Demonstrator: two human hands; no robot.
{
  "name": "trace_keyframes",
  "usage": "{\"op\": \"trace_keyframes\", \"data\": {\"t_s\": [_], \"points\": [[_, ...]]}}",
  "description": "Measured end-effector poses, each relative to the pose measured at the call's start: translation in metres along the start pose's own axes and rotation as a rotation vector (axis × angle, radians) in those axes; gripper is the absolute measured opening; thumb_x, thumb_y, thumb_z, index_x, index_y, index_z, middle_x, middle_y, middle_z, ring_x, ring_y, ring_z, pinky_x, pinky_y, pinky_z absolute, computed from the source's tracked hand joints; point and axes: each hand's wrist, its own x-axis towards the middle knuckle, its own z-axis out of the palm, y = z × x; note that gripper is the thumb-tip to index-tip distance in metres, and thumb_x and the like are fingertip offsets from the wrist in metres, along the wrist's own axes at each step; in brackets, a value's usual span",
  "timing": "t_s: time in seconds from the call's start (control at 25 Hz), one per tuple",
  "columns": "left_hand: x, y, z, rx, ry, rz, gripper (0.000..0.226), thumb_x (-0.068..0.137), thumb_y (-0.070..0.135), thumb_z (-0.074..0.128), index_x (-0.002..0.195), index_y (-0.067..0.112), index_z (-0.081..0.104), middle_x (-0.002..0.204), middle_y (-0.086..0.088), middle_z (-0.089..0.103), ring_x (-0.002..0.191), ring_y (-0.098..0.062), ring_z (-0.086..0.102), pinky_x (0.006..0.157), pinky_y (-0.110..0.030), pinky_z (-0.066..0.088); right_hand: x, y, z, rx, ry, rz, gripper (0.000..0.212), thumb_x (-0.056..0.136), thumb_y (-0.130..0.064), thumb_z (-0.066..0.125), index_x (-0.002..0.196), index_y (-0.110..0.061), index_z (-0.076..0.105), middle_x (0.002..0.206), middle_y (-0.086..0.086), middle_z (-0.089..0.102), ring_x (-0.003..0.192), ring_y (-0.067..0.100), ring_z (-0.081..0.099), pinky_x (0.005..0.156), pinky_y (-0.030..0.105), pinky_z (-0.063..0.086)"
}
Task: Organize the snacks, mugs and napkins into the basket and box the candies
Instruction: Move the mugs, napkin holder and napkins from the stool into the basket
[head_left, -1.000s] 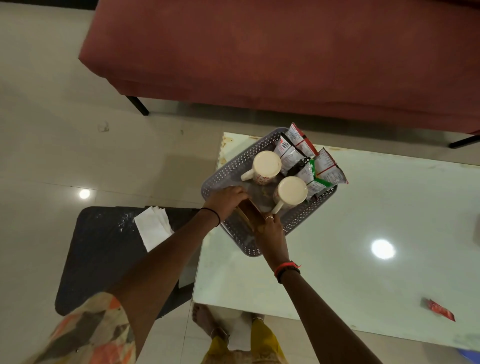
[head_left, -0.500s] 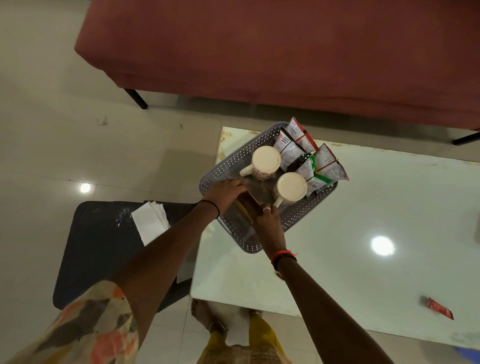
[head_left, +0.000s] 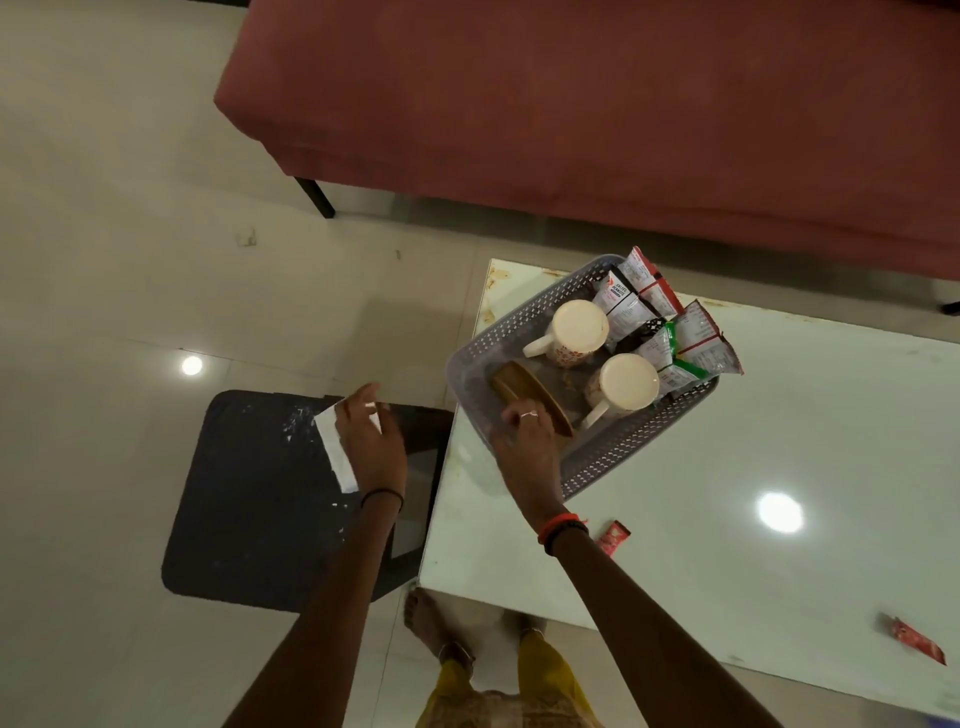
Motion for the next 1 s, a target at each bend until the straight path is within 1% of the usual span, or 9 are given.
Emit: {"op": "trace_keyframes", "data": {"t_s": [0.16,0.24,0.36,0.44,0.56,0.76,0.84,0.88,1.0], "points": [[0.004,-0.058,-0.028,0.149,0.064,-0.275,0.035,0.089,0.008,0.053,0.123,-0.002,0.051,0.136,-0.024,0.046,0.130,-0.035,0.038,0.110,-0.042,0.030,-0.005,-0.034,0.057,0.051,-0.235,-0.023,0.037,0.086,-0.030,0.066,0.117,-0.013,0.053,0.120,0.008,0.054,0.108,0.018,0.055,0.092,0.029,0.050],[0.008,-0.083,-0.034,0.207,-0.032,-0.377,0.039,0.089,0.019,0.057,0.119,-0.006,0.052,0.129,-0.027,0.051,0.124,-0.037,0.044,0.107,-0.048,0.035,-0.006,-0.048,0.086,0.060,-0.324,0.046,0.047,0.086,-0.031,0.066,0.126,-0.011,0.049,0.129,0.010,0.051,0.119,0.023,0.051,0.101,0.034,0.047],[0.017,-0.101,-0.038,0.143,-0.194,-0.413,0.039,0.084,0.028,0.064,0.100,-0.007,0.060,0.110,-0.026,0.061,0.108,-0.037,0.056,0.094,-0.051,0.048,-0.005,-0.060,0.120,0.046,-0.391,0.116,0.054,0.087,-0.032,0.065,0.131,-0.008,0.045,0.135,0.013,0.048,0.124,0.027,0.048,0.103,0.037,0.045],[0.023,-0.105,-0.038,0.087,-0.206,-0.427,0.037,0.080,0.028,0.069,0.093,-0.007,0.061,0.103,-0.025,0.062,0.100,-0.035,0.060,0.088,-0.050,0.052,-0.004,-0.063,0.136,0.006,-0.402,0.139,0.057,0.087,-0.032,0.064,0.133,-0.007,0.043,0.134,0.015,0.049,0.122,0.030,0.050,0.101,0.038,0.046],[0.034,-0.104,-0.040,0.015,-0.223,-0.501,0.040,0.080,0.023,0.069,0.102,-0.007,0.056,0.103,-0.024,0.063,0.096,-0.035,0.062,0.083,-0.042,0.053,-0.005,-0.064,0.149,-0.002,-0.396,0.168,0.056,0.088,-0.029,0.063,0.134,-0.005,0.041,0.134,0.016,0.049,0.122,0.032,0.051,0.100,0.038,0.047],[0.045,-0.102,-0.047,-0.086,-0.303,-0.524,0.019,0.084,0.007,0.061,0.098,-0.005,0.062,0.091,-0.022,0.063,0.081,-0.032,0.058,0.071,-0.034,0.047,-0.004,-0.064,0.151,0.069,-0.369,0.229,0.050,0.087,-0.026,0.065,0.127,-0.004,0.044,0.126,0.016,0.054,0.116,0.031,0.056,0.094,0.035,0.049],[0.046,-0.093,-0.053,-0.141,-0.283,-0.543,0.006,0.085,0.007,0.059,0.082,0.002,0.061,0.077,-0.011,0.056,0.069,-0.021,0.051,0.067,-0.031,0.044,-0.004,-0.065,0.149,0.110,-0.363,0.278,0.051,0.085,-0.027,0.067,0.125,-0.005,0.045,0.124,0.016,0.058,0.113,0.030,0.058,0.092,0.034,0.050],[0.047,-0.088,-0.055,-0.176,-0.282,-0.555,0.012,0.085,0.006,0.058,0.073,0.007,0.057,0.073,-0.009,0.053,0.066,-0.019,0.050,0.069,-0.031,0.043,-0.004,-0.066,0.148,0.139,-0.356,0.307,0.051,0.085,-0.028,0.068,0.124,-0.005,0.045,0.123,0.016,0.059,0.112,0.030,0.058,0.091,0.033,0.049],[0.043,-0.076,-0.058,-0.358,-0.342,-0.606,0.004,0.086,0.006,0.055,0.084,0.004,0.053,0.090,-0.014,0.057,0.087,-0.027,0.056,0.071,-0.035,0.050,-0.006,-0.068,0.140,0.265,-0.317,0.386,0.052,0.084,-0.029,0.069,0.125,-0.004,0.047,0.125,0.014,0.059,0.111,0.028,0.059,0.083,0.027,0.050]]}}
